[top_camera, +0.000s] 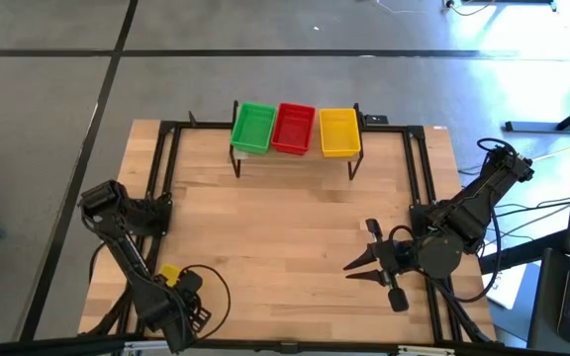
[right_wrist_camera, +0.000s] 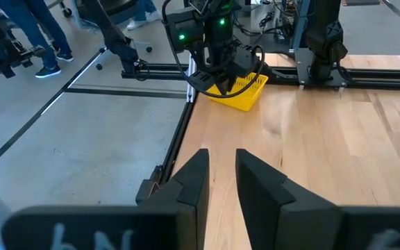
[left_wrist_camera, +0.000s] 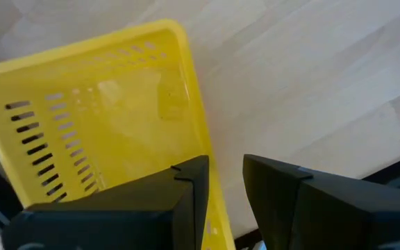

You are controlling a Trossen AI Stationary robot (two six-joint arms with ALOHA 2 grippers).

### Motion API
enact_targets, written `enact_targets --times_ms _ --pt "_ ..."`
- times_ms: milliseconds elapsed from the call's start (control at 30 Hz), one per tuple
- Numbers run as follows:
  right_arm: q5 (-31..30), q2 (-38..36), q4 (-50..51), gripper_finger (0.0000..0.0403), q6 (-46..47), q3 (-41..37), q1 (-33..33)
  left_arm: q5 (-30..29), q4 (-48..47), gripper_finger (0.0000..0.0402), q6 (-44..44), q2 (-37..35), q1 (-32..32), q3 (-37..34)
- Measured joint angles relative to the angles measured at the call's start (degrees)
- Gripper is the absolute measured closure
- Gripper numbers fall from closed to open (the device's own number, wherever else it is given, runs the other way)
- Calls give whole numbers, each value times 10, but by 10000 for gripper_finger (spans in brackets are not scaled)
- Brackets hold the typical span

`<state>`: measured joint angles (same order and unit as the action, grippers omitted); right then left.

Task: Stack baskets on shelf by color
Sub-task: Stack the yellow bin on top of the yellow bins on the shelf

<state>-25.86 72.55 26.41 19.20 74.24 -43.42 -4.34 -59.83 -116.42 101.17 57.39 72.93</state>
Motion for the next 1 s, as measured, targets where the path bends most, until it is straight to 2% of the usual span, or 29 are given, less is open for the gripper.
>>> enact_targets --times_ms 367,700,1000 --pt "-1 0 0 334 -1 0 0 11 0 320 12 0 0 0" --pt "0 0 0 334 -2 0 0 22 -1 320 33 36 0 1" --pt "0 0 0 334 -2 0 0 21 0 321 105 65 -2 1"
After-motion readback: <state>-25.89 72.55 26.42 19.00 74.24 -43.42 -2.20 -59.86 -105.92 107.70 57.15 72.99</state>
